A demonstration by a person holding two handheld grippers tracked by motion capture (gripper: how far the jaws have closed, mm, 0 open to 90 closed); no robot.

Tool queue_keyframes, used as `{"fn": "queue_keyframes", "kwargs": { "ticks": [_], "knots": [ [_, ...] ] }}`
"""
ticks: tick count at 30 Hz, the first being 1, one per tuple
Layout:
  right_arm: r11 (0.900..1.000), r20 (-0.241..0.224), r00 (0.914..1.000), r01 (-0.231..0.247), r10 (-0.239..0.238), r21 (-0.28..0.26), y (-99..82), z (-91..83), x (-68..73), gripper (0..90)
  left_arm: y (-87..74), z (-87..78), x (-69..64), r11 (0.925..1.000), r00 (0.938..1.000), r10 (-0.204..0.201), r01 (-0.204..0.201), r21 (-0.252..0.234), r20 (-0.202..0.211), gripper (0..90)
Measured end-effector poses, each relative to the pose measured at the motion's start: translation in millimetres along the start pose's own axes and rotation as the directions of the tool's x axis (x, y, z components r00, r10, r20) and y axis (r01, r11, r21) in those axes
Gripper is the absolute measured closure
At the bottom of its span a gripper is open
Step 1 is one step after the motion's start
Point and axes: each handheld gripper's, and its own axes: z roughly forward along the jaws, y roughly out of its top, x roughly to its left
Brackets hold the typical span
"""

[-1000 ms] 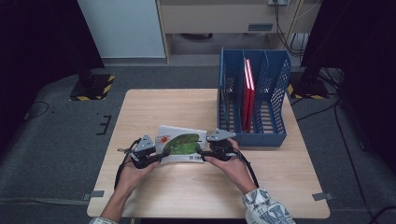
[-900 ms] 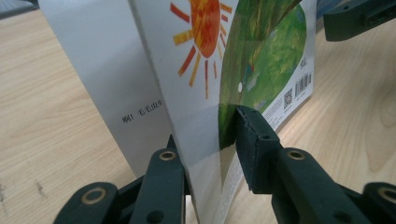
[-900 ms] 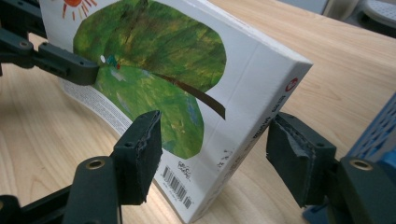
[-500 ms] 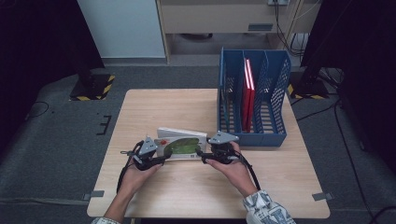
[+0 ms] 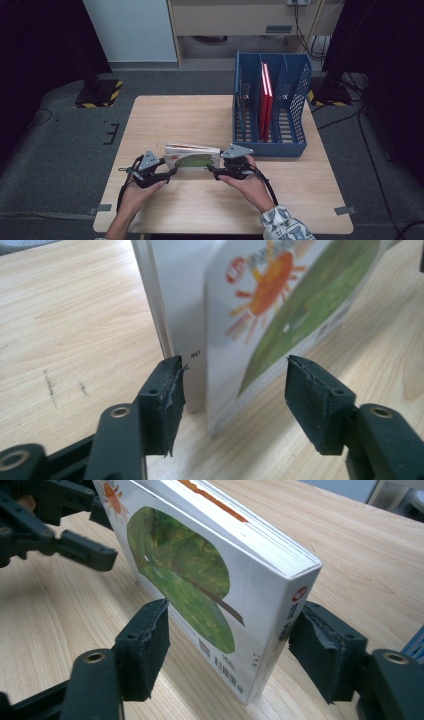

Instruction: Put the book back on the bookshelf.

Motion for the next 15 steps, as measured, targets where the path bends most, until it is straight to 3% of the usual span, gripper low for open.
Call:
{"fn": "queue_keyframes", "kwargs": {
  "ticks": [4, 11, 15],
  "knots": [
    [0.9999, -0.001, 0.9999, -0.01, 0.01, 0.0, 0.9, 2.9, -2.0, 29.9, -1.5, -2.4, 0.2, 0.9998, 1.0, -0.007, 0.007, 0.016, 0.0, 34.7],
    [0.9994, -0.01, 0.9996, 0.028, -0.027, 0.023, 2.1, 12.7, 0.2, 25.0, -4.1, -9.3, 4.2, 0.9987, 0.9982, -0.045, 0.046, 0.021, -0.04, 24.2],
    [0.9967, -0.014, 0.9987, 0.05, -0.049, 0.064, 1.6, 19.2, -1.3, 25.9, -3.8, -11.2, 7.9, 0.9981, 0.9964, -0.062, 0.062, 0.005, -0.058, 18.7]
  ]
}}
